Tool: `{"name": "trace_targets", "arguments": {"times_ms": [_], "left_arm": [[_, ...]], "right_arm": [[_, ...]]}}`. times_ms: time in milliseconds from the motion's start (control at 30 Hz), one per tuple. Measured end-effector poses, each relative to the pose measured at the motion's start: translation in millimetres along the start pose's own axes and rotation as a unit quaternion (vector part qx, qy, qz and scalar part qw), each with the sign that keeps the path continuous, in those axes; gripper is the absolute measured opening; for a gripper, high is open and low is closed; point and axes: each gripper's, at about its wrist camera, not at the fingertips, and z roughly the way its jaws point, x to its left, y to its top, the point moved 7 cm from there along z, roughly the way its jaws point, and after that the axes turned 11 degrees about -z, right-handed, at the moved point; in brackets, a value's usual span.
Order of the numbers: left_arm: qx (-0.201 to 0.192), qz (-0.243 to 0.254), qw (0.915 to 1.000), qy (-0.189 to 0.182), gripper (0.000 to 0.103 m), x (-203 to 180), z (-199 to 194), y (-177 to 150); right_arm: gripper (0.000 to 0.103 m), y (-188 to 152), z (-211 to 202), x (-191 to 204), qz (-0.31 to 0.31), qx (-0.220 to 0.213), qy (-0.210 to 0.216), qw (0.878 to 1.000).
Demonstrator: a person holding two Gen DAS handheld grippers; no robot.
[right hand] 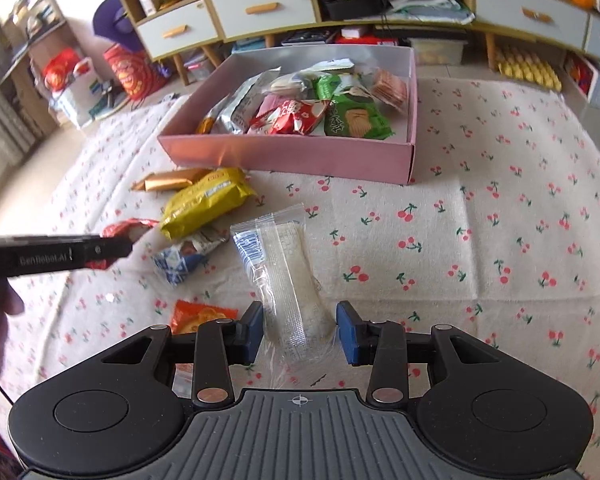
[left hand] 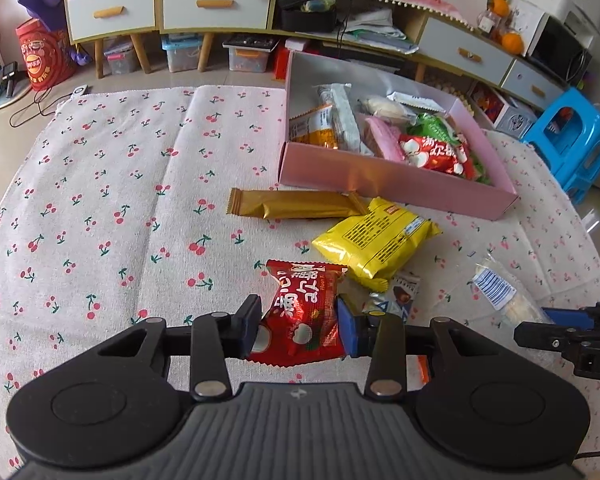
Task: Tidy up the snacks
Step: 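Carry the red wrapper and clear packet into the pink box and open both grippers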
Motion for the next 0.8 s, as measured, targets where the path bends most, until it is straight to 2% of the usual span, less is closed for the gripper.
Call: {"name": "trace_targets", "arguments": {"times_ms": [333,667,800], "left_arm": [[-0.024,-0.032,0.9988,-0.028,0.037,-10.2,-12.2,19.7],[-0.058,-0.079,0.9932,-0.063,0.037,-27.0,-5.3,47.4],[-0.074,-0.061,0.9936,-0.059,0.037,-35.5,7.4,67.5]], "right_arm": [[0.038,19.4,-6.0,-5.9,0.058,-0.013,0.02,0.998],[0.038,44.8,-6.5,-16.7,0.122,-0.035,0.026,0.992],[0.038,53.9,-6.5,-25.1,0.155,-0.046,0.037,0.986]]}}
